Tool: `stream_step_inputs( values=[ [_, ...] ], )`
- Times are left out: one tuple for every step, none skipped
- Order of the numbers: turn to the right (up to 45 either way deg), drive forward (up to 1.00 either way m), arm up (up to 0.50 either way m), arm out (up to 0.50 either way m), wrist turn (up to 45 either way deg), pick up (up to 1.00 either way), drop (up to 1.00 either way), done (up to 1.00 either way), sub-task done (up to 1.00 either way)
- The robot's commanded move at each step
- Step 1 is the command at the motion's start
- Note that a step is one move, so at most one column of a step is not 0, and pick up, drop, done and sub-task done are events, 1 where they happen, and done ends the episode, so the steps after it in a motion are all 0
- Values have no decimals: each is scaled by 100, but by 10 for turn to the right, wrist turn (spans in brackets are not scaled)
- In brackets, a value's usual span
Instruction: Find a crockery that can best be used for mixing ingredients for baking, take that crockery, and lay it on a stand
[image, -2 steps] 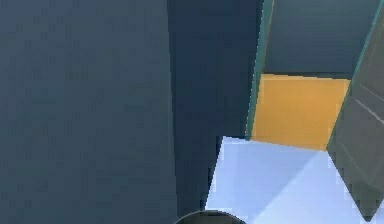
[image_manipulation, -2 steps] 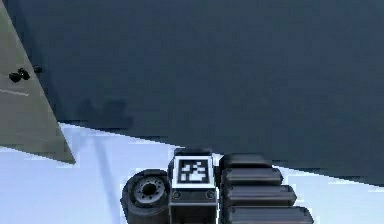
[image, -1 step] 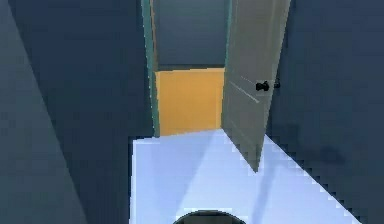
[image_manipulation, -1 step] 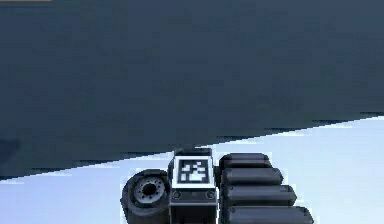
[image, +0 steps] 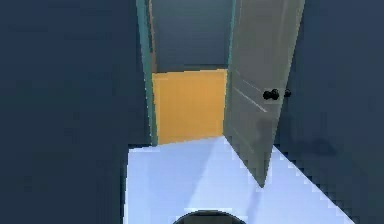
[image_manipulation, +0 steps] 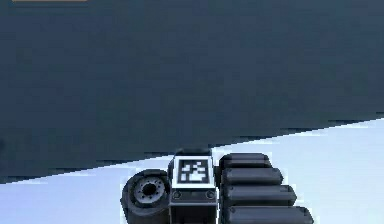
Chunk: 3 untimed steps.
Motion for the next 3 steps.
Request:
stream_step_inputs(
  values=[
    [450, 0, 0, 0, 0, 0, 0, 0, 0],
    [450, 0, 0, 0, 0, 0, 0, 0, 0],
    [300, 0, 0, 0, 0, 0, 0, 0, 0]
  ],
)
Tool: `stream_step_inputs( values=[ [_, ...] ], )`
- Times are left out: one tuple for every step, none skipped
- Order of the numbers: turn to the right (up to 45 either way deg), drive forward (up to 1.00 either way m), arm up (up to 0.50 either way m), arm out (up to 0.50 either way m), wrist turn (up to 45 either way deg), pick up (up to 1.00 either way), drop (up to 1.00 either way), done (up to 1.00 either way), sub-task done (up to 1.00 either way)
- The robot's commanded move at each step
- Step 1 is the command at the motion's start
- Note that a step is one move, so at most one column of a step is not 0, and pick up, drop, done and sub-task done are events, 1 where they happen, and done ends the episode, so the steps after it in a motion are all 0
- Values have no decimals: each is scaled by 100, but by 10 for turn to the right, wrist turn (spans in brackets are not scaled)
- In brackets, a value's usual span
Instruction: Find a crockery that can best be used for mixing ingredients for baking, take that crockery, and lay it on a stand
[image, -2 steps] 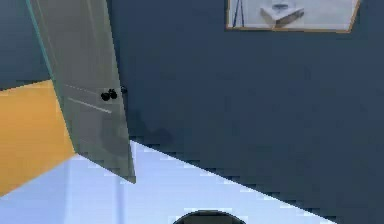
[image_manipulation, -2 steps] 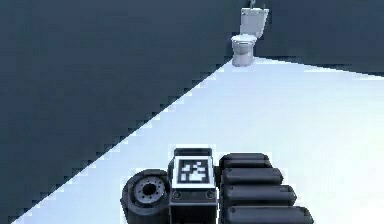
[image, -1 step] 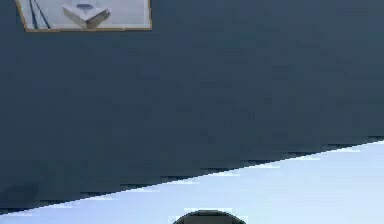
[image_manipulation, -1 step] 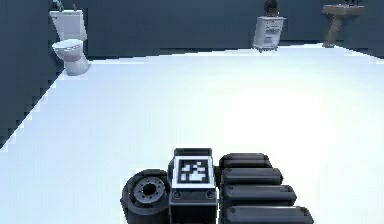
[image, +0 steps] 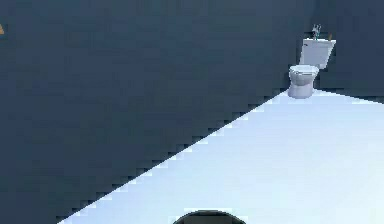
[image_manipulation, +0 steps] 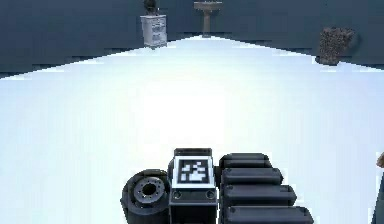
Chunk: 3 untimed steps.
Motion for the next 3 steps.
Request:
stream_step_inputs(
  values=[
    [0, 15, 0, 0, 0, 0, 0, 0, 0],
    [-450, 0, 0, 0, 0, 0, 0, 0, 0],
    [-390, 0, 0, 0, 0, 0, 0, 0, 0]
  ],
)
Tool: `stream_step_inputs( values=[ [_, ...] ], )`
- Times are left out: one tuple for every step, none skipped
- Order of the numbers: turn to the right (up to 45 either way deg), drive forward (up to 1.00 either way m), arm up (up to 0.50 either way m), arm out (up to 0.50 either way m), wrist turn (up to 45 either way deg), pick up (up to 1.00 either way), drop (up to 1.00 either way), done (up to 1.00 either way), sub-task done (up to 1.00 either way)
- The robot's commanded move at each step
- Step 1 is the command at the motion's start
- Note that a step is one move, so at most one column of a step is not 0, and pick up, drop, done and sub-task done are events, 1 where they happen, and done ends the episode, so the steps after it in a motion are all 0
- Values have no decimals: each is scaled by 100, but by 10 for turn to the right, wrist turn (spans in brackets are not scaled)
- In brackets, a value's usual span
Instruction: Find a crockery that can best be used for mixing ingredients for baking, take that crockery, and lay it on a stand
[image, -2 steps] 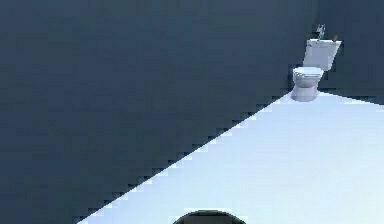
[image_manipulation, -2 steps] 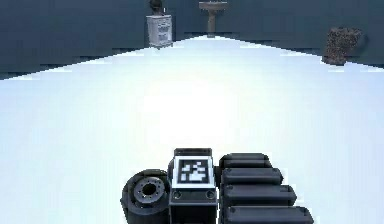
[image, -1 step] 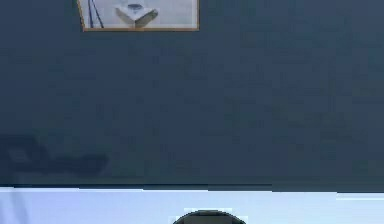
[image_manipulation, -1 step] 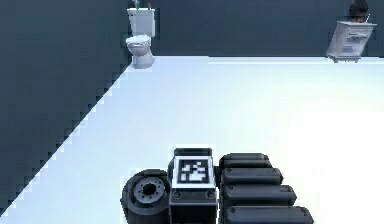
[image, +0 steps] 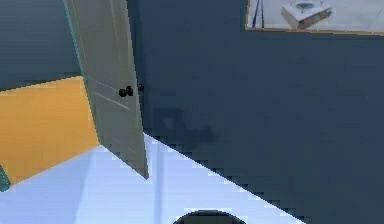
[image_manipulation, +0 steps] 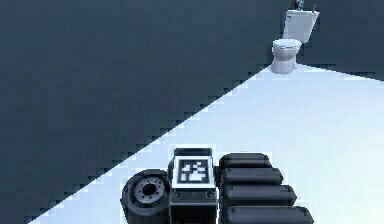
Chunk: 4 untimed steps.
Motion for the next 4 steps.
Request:
stream_step_inputs(
  values=[
    [0, 25, 0, 0, 0, 0, 0, 0, 0],
    [-360, 0, 0, 0, 0, 0, 0, 0, 0],
    [0, 10, 0, 0, 0, 0, 0, 0, 0],
    [-60, 0, 0, 0, 0, 0, 0, 0, 0]
  ],
)
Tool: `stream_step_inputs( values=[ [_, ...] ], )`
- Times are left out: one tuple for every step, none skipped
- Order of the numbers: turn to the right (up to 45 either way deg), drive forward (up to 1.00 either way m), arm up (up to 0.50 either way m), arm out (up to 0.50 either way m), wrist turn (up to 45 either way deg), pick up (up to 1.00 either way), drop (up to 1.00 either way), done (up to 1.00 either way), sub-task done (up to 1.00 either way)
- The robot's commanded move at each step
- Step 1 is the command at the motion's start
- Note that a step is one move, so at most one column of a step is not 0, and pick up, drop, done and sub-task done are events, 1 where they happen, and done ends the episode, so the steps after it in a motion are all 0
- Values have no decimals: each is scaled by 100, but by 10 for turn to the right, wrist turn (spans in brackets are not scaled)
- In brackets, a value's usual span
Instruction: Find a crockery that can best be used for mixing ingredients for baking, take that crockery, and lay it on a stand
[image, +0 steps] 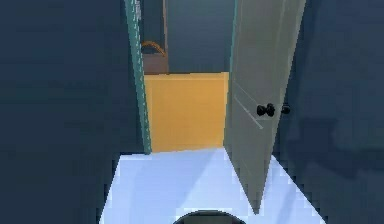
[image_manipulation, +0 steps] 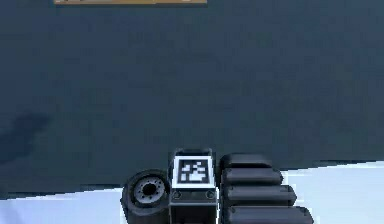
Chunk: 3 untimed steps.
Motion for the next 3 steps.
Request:
stream_step_inputs(
  values=[
    [0, 100, 0, 0, 0, 0, 0, 0, 0],
    [0, 100, 0, 0, 0, 0, 0, 0, 0],
    [0, 25, 0, 0, 0, 0, 0, 0, 0]
  ],
)
